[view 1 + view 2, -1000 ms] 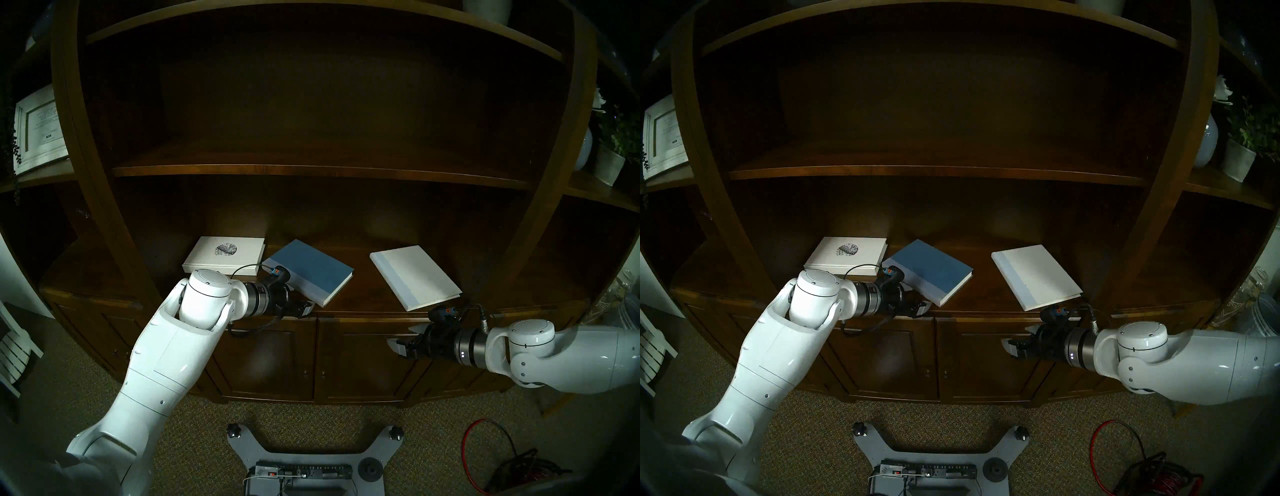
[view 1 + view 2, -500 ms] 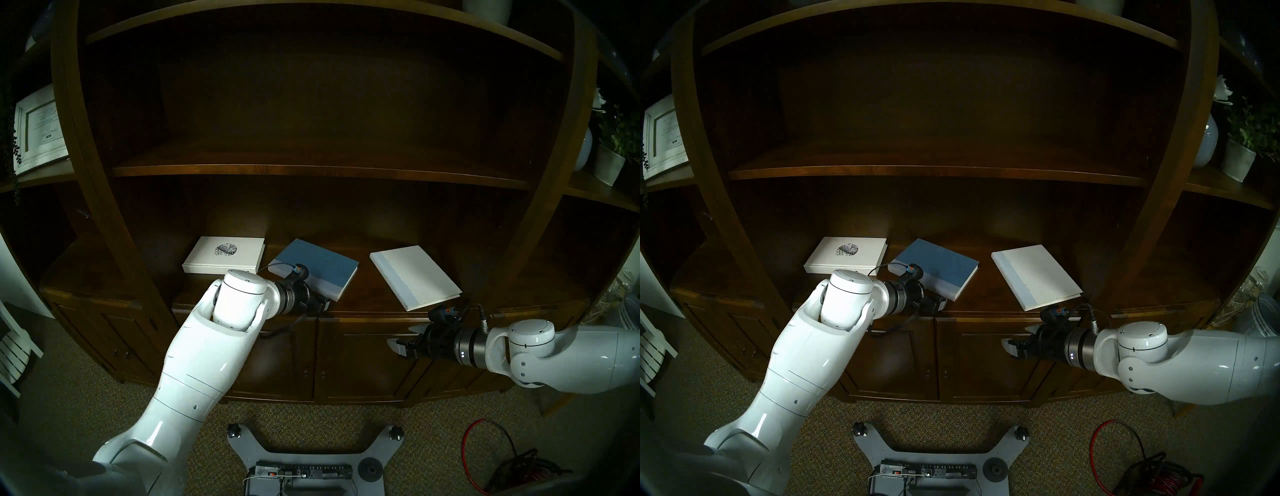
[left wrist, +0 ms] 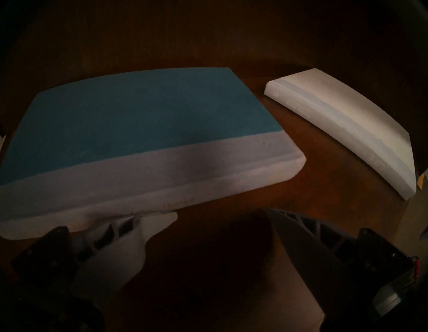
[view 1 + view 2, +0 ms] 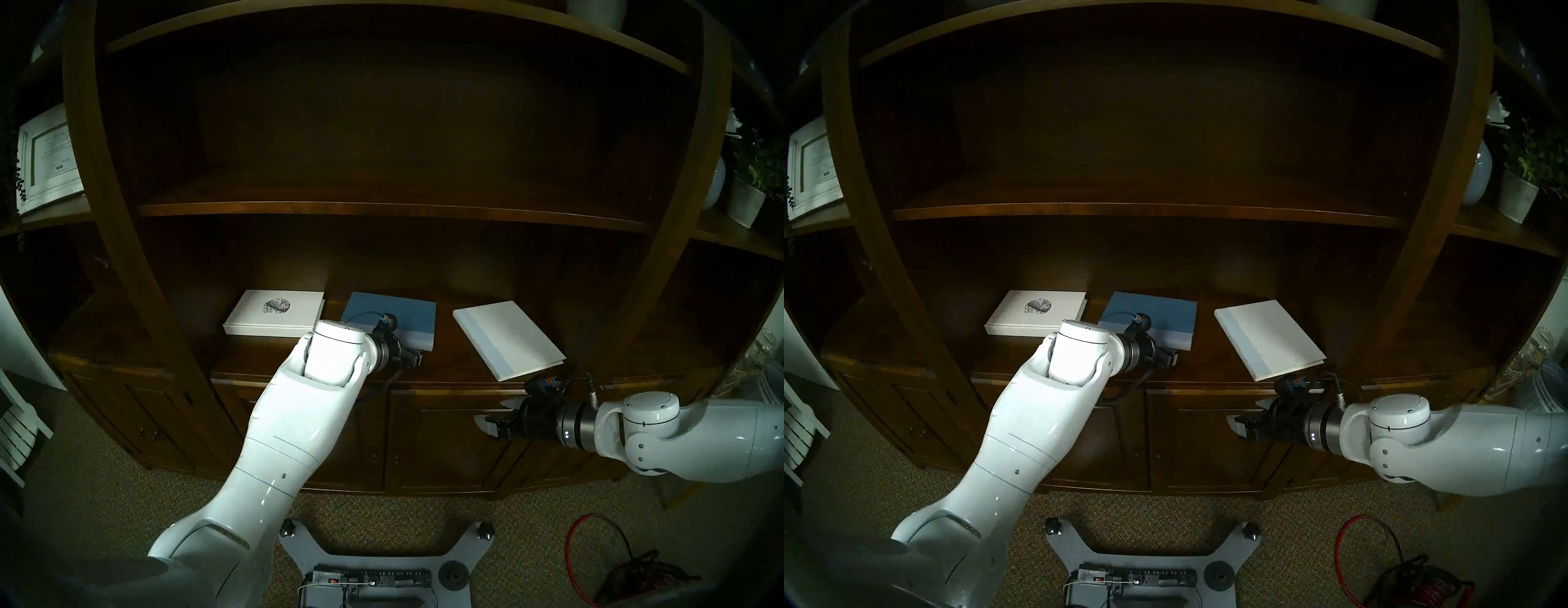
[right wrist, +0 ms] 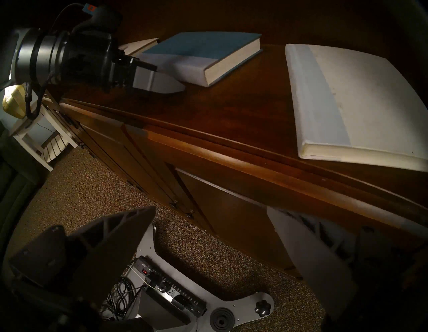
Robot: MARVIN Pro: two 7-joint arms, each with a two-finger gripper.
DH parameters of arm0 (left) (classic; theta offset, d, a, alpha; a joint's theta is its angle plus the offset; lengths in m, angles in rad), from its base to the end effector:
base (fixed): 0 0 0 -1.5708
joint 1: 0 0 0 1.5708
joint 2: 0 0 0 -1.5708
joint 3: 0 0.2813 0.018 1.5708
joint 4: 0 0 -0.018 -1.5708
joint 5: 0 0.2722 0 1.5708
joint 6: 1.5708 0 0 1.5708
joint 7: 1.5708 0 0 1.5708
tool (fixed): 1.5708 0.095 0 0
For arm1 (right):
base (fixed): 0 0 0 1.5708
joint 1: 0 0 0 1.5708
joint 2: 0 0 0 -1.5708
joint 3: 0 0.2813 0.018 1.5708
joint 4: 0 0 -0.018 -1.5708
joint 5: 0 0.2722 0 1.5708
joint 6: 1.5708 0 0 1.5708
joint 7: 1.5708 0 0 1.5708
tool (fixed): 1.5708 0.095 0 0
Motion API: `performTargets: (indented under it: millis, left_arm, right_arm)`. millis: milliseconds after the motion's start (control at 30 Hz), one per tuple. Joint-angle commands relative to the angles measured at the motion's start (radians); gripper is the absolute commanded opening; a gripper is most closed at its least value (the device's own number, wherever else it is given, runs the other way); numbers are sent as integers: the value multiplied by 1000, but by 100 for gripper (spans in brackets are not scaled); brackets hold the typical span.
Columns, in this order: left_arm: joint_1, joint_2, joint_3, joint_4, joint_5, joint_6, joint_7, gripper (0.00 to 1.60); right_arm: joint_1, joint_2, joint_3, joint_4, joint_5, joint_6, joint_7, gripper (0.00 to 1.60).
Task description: Close the books and align them horizontally on the shelf
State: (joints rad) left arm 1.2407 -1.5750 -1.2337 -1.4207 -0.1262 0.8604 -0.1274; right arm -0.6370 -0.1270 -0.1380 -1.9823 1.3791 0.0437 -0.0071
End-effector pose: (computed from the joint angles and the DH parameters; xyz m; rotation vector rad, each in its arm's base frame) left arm 0.4275 -0.1323 -0.2943 2.5645 -0.5089 1.1708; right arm 0.2692 -0.1057 -0.2660 -2.4744 -0.5555 -1.0493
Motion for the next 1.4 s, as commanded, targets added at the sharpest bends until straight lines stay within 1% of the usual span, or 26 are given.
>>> performTargets:
  millis: [0,33,100,133,167,233,267,300,367,400,433,500,567,667,767,833,900,967,1133,1167,1200,1233,1367]
  left_arm:
    - [-124,-118,-52,113,-1,-49,84,160]
    - [-115,-123,-60,109,1,-59,94,160]
    - [-133,-135,-75,138,0,-66,110,160]
    - [-133,-135,-75,138,0,-66,110,160]
    - [-140,-139,-90,155,-1,-74,121,160]
    - [-153,-128,-97,167,-10,-67,118,160]
    - [-153,-128,-97,167,-10,-67,118,160]
    - [-154,-115,-94,157,-19,-58,107,160]
    - [-94,-72,-82,44,-29,-17,66,160]
    - [-76,-45,-70,24,-35,13,36,160]
    - [-76,-45,-70,24,-35,13,36,160]
    - [-41,-21,-85,-15,-49,60,22,160]
    - [-33,-12,-90,-25,-49,68,20,160]
    - [-8,21,-109,-68,-56,97,2,160]
    - [11,44,-125,-120,-66,100,-15,160]
    - [13,55,-134,-132,-67,100,-21,160]
    - [32,81,-153,-180,-76,100,-40,160]
    - [38,91,-160,-195,-79,100,-46,160]
    - [62,151,-215,-246,-100,100,-87,160]
    - [73,168,-229,-272,-104,98,-96,160]
    - [76,181,-242,-268,-106,97,-104,160]
    - [85,195,-255,-290,-109,95,-111,160]
    - [121,248,-304,-331,-116,88,-139,160]
  right_arm:
    - [20,-1,19,-2,0,-6,0,160]
    - [20,-1,19,-2,0,-6,0,160]
    - [20,-1,19,-2,0,-6,0,160]
    - [20,-1,19,-2,0,-6,0,160]
    - [20,0,19,-2,0,-6,0,160]
    - [20,0,20,-2,1,-6,0,160]
    - [20,0,20,-2,1,-6,0,160]
    - [20,0,20,-2,1,-6,0,160]
    - [20,0,20,-2,1,-6,0,160]
    - [20,0,19,-2,1,-6,0,160]
    - [20,0,19,-2,1,-6,0,160]
    - [19,-1,18,-2,0,-6,0,160]
    - [18,-1,18,-2,0,-6,-1,160]
    - [17,-1,16,-1,0,-5,-1,160]
    - [16,-1,14,-1,0,-5,-1,160]
    - [16,-1,13,-1,-1,-5,-1,160]
    - [16,-1,12,-1,-1,-5,-1,160]
    - [16,-1,11,-1,-1,-5,-1,160]
    - [15,-1,8,-1,-1,-5,-1,160]
    - [16,-1,8,-1,-1,-5,-1,160]
    - [16,-1,7,-1,-1,-5,-1,160]
    - [16,-1,7,-1,-1,-5,-1,160]
    - [16,-1,5,-1,-1,-5,-1,160]
